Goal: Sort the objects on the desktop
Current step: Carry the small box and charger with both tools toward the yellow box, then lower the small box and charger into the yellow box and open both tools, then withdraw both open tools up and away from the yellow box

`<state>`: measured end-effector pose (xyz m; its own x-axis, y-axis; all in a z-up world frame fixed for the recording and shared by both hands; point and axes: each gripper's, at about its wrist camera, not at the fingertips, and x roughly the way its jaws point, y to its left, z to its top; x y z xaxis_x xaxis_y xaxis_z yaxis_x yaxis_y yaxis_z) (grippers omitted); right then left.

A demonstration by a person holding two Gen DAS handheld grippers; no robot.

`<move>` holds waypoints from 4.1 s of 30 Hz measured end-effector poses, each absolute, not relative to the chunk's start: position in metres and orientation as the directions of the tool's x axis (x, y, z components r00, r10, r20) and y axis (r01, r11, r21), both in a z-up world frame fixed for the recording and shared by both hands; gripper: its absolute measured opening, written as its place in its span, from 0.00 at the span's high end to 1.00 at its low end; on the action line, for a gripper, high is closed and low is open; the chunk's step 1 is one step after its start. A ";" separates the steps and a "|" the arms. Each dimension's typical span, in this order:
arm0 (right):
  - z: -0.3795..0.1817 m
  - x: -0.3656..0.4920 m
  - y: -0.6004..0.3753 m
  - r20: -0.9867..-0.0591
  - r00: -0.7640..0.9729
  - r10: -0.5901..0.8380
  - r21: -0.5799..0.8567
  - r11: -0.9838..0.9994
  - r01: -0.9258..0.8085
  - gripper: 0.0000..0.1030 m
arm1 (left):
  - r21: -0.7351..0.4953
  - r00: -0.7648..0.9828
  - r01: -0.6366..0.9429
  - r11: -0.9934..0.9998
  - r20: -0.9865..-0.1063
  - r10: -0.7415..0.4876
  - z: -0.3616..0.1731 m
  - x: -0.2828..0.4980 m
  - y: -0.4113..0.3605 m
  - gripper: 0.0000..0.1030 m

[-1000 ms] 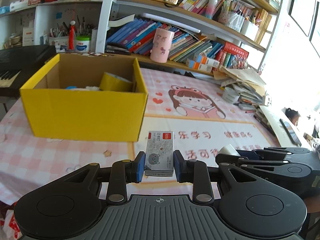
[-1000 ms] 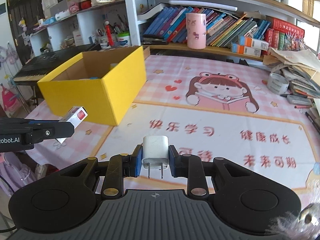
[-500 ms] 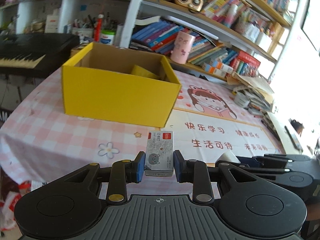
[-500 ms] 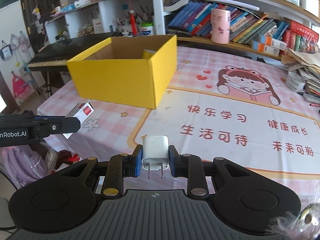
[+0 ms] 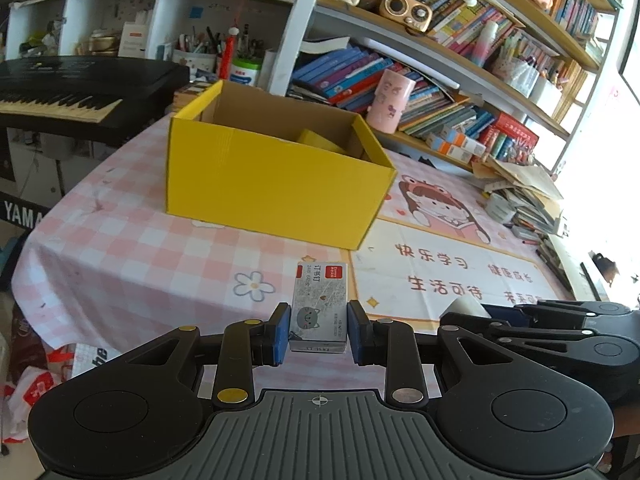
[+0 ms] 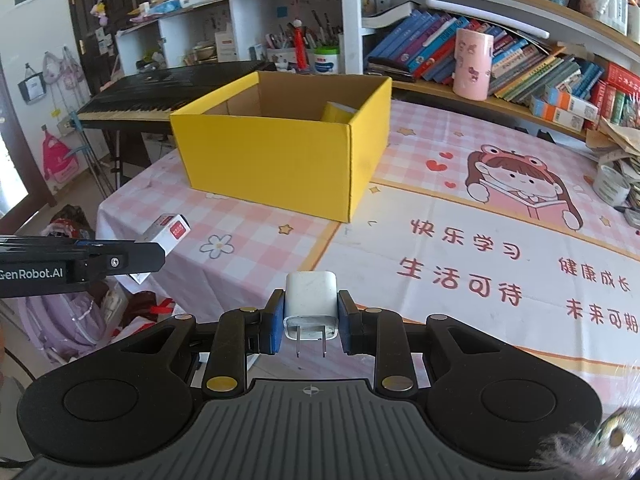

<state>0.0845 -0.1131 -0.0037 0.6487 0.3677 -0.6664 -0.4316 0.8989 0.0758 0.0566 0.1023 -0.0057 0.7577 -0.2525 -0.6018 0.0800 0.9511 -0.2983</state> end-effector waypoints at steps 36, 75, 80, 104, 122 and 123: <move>0.050 0.234 -0.075 -0.527 0.683 0.506 0.031 0.814 -0.579 0.77 | -0.145 0.898 0.000 0.989 -0.435 -0.064 0.061 0.196 0.124 0.73; -0.015 0.376 -0.002 -0.770 0.378 0.513 -0.112 0.476 -0.873 0.76 | 0.027 0.651 0.055 0.998 -0.759 -0.015 -0.003 0.360 0.090 0.72; -0.012 0.375 -0.004 -0.762 0.385 0.521 -0.106 0.486 -0.868 0.68 | 0.071 0.678 0.058 0.996 -0.735 0.013 -0.001 0.354 0.084 0.56; 0.050 0.310 -0.072 -0.547 0.675 0.495 -0.059 0.782 -0.621 0.30 | 0.048 0.899 0.019 0.999 -0.439 0.004 0.069 0.244 0.079 0.04; 0.041 0.201 -0.097 -0.474 0.826 0.304 -0.040 0.930 -0.366 0.23 | 0.048 0.910 0.018 0.999 -0.415 0.004 0.052 0.146 0.079 0.01; 0.038 0.193 -0.098 -0.476 0.830 0.292 -0.043 0.934 -0.353 0.23 | 0.049 0.908 0.019 0.999 -0.419 0.003 0.051 0.140 0.078 0.01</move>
<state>0.1934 -0.0980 0.0381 0.8297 0.2920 -0.4757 -0.3534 0.9345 -0.0429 0.1401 0.0782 0.0509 0.9082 0.0031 -0.4185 0.0190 0.9986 0.0486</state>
